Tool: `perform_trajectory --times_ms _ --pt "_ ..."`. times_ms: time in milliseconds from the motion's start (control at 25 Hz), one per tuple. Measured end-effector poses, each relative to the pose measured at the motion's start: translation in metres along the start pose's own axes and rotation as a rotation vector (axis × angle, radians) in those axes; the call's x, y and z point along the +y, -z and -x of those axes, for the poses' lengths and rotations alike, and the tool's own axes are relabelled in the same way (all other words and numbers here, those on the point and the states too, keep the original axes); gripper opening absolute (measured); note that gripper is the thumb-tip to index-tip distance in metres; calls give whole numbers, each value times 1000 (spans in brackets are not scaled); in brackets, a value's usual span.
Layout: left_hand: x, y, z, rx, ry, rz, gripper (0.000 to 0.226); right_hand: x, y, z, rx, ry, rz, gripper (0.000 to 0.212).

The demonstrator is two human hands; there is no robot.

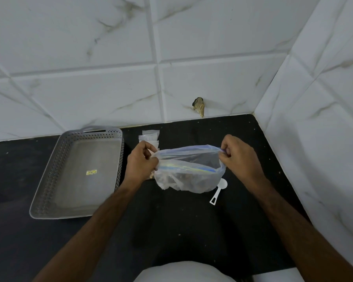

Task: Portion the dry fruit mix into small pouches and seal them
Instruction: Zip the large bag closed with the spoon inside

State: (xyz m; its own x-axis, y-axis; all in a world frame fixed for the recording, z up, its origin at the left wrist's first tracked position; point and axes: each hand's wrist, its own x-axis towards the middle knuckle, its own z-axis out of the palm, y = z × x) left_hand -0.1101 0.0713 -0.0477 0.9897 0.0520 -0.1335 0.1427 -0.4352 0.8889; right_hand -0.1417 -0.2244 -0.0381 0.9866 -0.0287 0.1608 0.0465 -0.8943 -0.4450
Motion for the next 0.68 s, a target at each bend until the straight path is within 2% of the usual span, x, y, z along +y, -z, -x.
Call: perform_trajectory --times_ms 120,200,280,320,440,560,680 --pt "5 -3 8 14 -169 -288 34 -4 -8 3 -30 -32 139 25" --pt "9 -4 8 -10 -156 -314 24 -5 -11 2 -63 -187 -67 20" --pt "11 -2 3 -99 -11 -129 6 -5 -7 0 -166 -407 -369 10" --pt "11 0 1 -147 75 7 5 -4 -4 -1 -205 -475 -450 9" --pt "9 6 0 -220 252 364 23 -4 2 2 -260 -559 -578 27" --pt "5 5 2 -263 316 557 27 -4 4 3 -278 -681 -722 39" --pt "3 1 2 -255 322 719 27 0 9 3 -297 -782 -1009 36"
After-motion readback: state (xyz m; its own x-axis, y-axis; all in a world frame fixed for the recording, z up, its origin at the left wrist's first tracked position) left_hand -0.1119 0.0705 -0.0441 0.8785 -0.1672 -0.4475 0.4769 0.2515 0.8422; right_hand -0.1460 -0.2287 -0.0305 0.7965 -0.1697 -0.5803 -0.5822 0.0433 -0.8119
